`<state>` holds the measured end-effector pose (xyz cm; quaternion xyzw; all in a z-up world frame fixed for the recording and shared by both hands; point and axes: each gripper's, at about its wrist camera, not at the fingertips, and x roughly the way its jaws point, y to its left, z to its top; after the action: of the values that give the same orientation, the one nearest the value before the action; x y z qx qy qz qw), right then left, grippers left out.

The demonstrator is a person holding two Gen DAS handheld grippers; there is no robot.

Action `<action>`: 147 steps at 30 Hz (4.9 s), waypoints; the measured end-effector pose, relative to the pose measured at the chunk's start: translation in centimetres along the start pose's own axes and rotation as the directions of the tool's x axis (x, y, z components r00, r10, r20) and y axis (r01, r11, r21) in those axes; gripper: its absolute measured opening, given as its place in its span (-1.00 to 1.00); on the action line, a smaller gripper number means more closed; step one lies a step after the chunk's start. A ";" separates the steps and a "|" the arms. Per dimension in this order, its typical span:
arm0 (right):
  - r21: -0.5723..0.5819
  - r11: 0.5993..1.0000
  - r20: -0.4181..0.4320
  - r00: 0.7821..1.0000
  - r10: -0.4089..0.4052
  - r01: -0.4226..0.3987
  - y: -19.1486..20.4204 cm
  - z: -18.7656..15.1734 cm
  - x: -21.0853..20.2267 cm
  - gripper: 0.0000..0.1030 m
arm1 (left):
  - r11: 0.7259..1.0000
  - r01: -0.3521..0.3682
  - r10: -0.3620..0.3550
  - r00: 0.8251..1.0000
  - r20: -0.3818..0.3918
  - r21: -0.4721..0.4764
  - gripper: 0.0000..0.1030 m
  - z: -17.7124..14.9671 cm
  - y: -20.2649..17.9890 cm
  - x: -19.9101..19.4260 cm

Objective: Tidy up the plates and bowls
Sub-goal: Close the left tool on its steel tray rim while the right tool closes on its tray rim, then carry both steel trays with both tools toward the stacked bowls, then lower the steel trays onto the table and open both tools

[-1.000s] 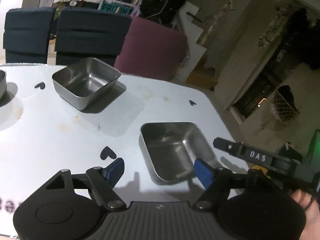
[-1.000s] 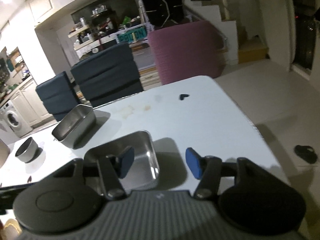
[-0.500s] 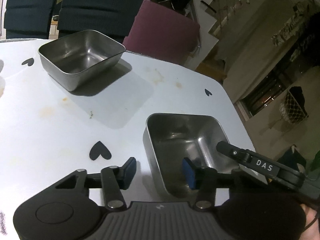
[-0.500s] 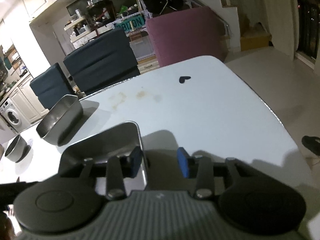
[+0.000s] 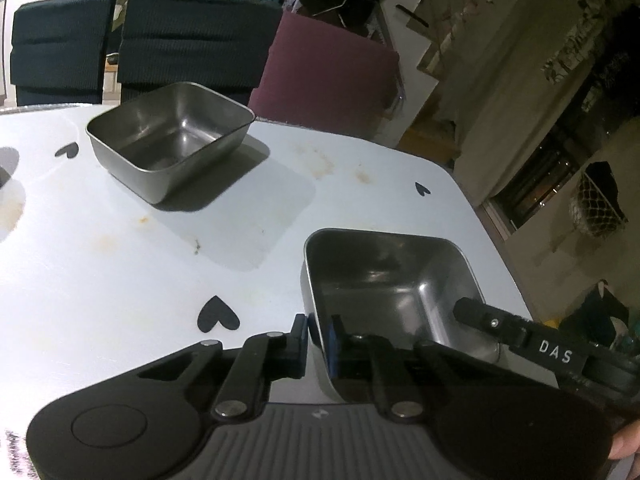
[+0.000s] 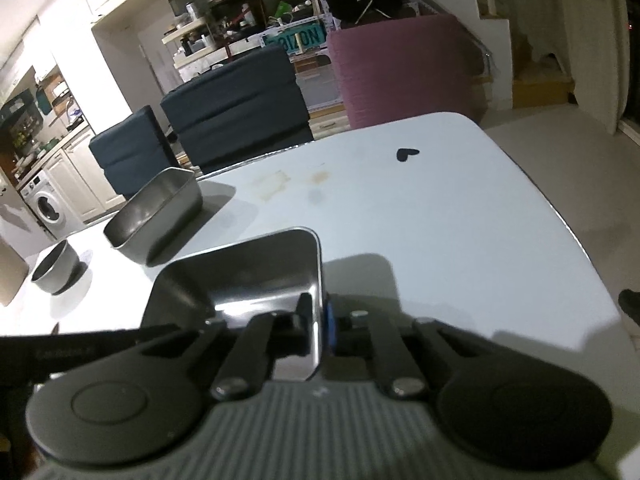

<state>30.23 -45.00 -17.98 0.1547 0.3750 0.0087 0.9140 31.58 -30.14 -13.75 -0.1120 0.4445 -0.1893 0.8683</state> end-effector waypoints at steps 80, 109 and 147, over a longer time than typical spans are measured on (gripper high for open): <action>-0.294 0.898 -0.252 0.932 0.259 -0.329 37.2 -10.8 -6.7 -0.87 | 0.954 -0.259 0.283 0.944 0.167 -0.152 -0.82 -10.2 29.3 -36.3; -0.328 0.885 -0.382 0.903 0.197 -0.331 41.4 -13.9 -2.1 -0.83 | 0.930 -0.323 0.333 0.942 0.030 -0.174 -0.82 -11.1 34.2 -33.0; -0.315 0.881 -0.444 0.875 0.191 -0.352 42.6 -16.4 0.0 -0.75 | 0.926 -0.346 0.345 0.938 -0.033 -0.153 -0.82 -11.6 37.2 -30.8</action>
<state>23.24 0.12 -16.66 0.0185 0.5185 0.2446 0.8191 14.24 16.36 -11.55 -0.0993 0.4733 0.0018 0.8753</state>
